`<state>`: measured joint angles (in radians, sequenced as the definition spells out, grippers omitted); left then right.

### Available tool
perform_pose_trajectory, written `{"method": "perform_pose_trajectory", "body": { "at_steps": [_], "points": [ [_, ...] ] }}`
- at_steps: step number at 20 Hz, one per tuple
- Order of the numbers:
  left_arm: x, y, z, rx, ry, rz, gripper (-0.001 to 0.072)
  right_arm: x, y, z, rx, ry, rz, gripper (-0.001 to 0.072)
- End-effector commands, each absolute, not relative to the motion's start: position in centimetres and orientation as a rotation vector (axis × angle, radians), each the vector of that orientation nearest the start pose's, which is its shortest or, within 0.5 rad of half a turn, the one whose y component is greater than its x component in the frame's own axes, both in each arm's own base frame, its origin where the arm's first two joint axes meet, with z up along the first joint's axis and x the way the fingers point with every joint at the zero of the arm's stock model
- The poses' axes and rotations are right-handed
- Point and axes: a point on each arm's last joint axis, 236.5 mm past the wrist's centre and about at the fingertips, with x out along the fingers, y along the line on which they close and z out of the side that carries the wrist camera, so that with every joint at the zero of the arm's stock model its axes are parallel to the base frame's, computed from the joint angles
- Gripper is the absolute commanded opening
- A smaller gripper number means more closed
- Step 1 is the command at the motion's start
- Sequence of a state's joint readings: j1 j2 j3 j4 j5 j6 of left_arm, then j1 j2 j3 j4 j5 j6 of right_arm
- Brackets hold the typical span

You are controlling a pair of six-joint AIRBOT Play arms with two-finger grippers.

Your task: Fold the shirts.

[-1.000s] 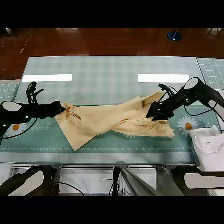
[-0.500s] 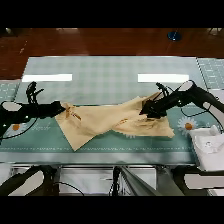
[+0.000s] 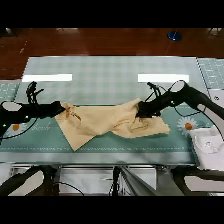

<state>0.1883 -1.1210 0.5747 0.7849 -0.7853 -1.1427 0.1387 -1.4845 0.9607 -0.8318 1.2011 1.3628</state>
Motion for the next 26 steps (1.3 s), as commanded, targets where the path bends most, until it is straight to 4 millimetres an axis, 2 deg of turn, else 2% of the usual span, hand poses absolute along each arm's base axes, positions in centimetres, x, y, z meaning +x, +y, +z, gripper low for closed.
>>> {"method": "perform_pose_trajectory", "body": {
  "at_steps": [1,5,7,11,14,16,18,26],
  "points": [
    [32.9,-5.8,-6.9,-0.568,1.124,-0.198,0.0034,30.2,18.2,-1.2,0.535,1.527,0.592,0.0012],
    [32.9,-5.8,-6.9,-0.568,1.124,-0.198,0.0034,32.4,15.7,5.4,0.55,1.331,0.562,0.0012],
    [32.9,-5.8,-6.9,-0.569,1.125,-0.198,0.0034,34.0,15.0,7.6,0.554,1.246,0.54,0.0012],
    [32.6,-6.1,-6.9,-0.573,1.139,-0.21,0.0034,38.2,14.9,10.4,0.619,1.064,0.503,0.0012],
    [32.1,-6.4,-6.9,-0.578,1.157,-0.226,0.0034,41.1,14.8,11.4,0.706,0.958,0.47,0.0012],
    [32.1,-6.5,-6.9,-0.578,1.159,-0.228,0.0034,42.9,14.3,10.8,0.742,0.923,0.432,0.0012],
    [32.1,-6.5,-6.9,-0.578,1.159,-0.227,0.0034,44.0,14.1,9.2,0.764,0.937,0.404,0.0012],
    [32.0,-6.6,-6.9,-0.579,1.165,-0.232,0.0035,44.9,14.1,0.2,0.809,1.123,0.337,0.0012]
  ]
}}
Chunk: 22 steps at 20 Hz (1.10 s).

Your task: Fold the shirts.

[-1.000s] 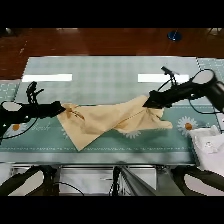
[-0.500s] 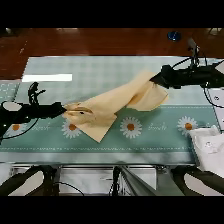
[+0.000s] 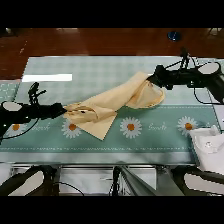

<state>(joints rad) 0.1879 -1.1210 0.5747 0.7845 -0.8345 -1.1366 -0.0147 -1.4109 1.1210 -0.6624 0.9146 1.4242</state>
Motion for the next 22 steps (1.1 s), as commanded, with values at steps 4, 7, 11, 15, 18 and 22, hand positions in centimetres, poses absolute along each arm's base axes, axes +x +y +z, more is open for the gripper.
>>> {"method": "perform_pose_trajectory", "body": {
  "at_steps": [4,7,11,15,18,22],
  "points": [
    [32.1,-6.6,-6.7,-0.587,1.159,-0.233,0.0241,44.9,15.1,0.2,0.844,1.127,0.387,0.0202],
    [33.5,-6.0,-4.3,-0.585,1.122,-0.256,0.0637,44.5,16.8,4.3,0.858,1.093,0.572,0.0218],
    [34.5,-1.3,1.4,-0.55,1.052,-0.235,0.064,43.5,14.3,8.8,0.735,1.114,0.689,0.0359],
    [29.7,-0.8,1.5,-0.607,1.168,-0.24,0.064,43.4,8.0,6.5,0.584,1.185,0.51,0.036],
    [27.5,-3.2,-0.3,-0.677,1.224,-0.25,0.064,42.1,3.7,2.7,0.391,1.297,0.336,0.0359],
    [24.7,-8.4,-2.9,-0.673,1.337,-0.37,0.072,41.4,0.8,1.1,0.273,1.345,0.25,0.036]
  ]
}}
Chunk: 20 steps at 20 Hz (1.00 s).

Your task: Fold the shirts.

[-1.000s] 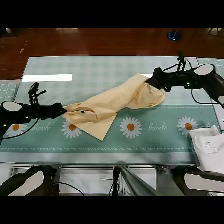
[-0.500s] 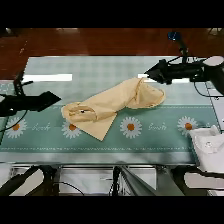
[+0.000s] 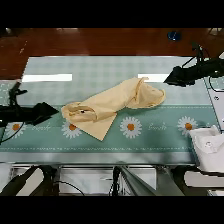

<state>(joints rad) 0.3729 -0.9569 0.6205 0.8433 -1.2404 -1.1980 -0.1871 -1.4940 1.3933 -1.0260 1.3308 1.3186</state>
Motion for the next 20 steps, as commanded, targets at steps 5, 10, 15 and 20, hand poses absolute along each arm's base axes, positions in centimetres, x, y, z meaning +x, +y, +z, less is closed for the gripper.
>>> {"method": "perform_pose_trajectory", "body": {
  "at_steps": [5,10,15,20],
  "points": [
    [25.1,-12.9,-3.7,-0.576,1.339,-0.414,0.072,41.3,0.3,0.8,0.251,1.351,0.235,0.0359],
    [22.9,-15.6,-7.4,-0.562,1.517,-0.441,0.072,41.3,0.2,0.8,0.248,1.353,0.233,0.0359],
    [21.6,-14.2,-9.8,-0.535,1.626,-0.368,0.072,41.3,0.2,0.8,0.244,1.352,0.236,0.0358],
    [24.0,-14.3,-10.1,-0.564,1.536,-0.33,0.072,41.3,0.2,0.8,0.243,1.352,0.237,0.0358]
  ]
}}
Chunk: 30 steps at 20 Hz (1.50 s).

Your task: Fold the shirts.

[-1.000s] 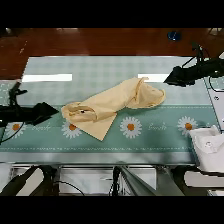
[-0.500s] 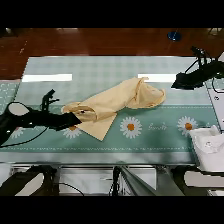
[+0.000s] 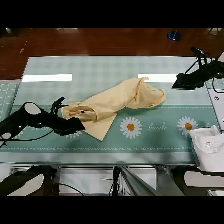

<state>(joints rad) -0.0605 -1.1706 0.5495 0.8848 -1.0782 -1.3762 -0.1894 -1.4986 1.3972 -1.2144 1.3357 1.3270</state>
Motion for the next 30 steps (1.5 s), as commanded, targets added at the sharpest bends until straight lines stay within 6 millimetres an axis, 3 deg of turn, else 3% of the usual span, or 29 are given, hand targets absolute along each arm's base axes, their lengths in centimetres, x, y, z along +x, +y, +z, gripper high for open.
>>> {"method": "perform_pose_trajectory", "body": {
  "at_steps": [1,2,3,4,10,12,13,14,15,17,19,21,22,23,25,26,30],
  "points": [
    [24.8,-14.6,-10.1,-0.591,1.507,-0.32,0.072,41.3,0.2,0.8,0.243,1.353,0.238,0.0358],
    [25.2,-14.9,-10.2,-0.615,1.495,-0.314,0.0705,41.3,0.2,0.8,0.244,1.355,0.238,0.0358],
    [25.3,-15.2,-10.6,-0.623,1.5,-0.31,0.0589,41.2,0.2,0.7,0.244,1.355,0.238,0.0358],
    [25.0,-15.4,-11.0,-0.618,1.519,-0.311,0.0525,41.2,0.3,0.7,0.244,1.356,0.239,0.0358],
    [23.1,-17.1,-13.7,-0.637,1.641,-0.313,0.0513,41.2,0.3,0.7,0.247,1.359,0.238,0.0358],
    [23.7,-17.3,-13.7,-0.621,1.641,-0.321,0.0505,41.0,0.3,0.7,0.247,1.364,0.239,0.0358],
    [24.1,-17.3,-13.7,-0.621,1.632,-0.321,0.0377,41.0,0.3,0.7,0.248,1.367,0.24,0.0358],
    [24.7,-17.3,-13.5,-0.619,1.615,-0.321,0.0188,40.9,0.3,0.7,0.248,1.371,0.242,0.0358],
    [25.1,-17.4,-13.3,-0.617,1.606,-0.325,0.0095,40.8,0.4,0.7,0.248,1.375,0.244,0.0358],
    [25.4,-17.6,-12.9,-0.602,1.599,-0.351,0.0035,40.6,0.4,0.7,0.248,1.381,0.246,0.0358],
    [25.3,-17.9,-12.2,-0.587,1.606,-0.391,0.0034,40.4,0.2,0.6,0.239,1.39,0.242,0.0358],
    [25.2,-18.2,-11.7,-0.568,1.611,-0.433,0.0034,40.0,-1.3,0.1,0.187,1.414,0.197,0.0359],
    [25.2,-18.3,-11.5,-0.568,1.614,-0.439,0.0034,39.7,-2.2,-0.2,0.178,1.426,0.177,0.0389],
    [25.2,-18.3,-11.4,-0.567,1.614,-0.442,0.0034,39.5,-2.6,-0.4,0.211,1.439,0.173,0.0464],
    [25.1,-18.3,-11.4,-0.562,1.615,-0.45,0.0034,39.1,-2.9,-1.4,0.324,1.461,0.192,0.0504],
    [25.1,-18.4,-11.4,-0.563,1.616,-0.451,0.0034,38.8,-2.8,-2.0,0.382,1.472,0.205,0.0553],
    [25.1,-18.4,-11.4,-0.563,1.617,-0.451,0.0034,38.1,-0.1,-5.2,0.513,1.515,0.284,0.0553]
  ]
}}
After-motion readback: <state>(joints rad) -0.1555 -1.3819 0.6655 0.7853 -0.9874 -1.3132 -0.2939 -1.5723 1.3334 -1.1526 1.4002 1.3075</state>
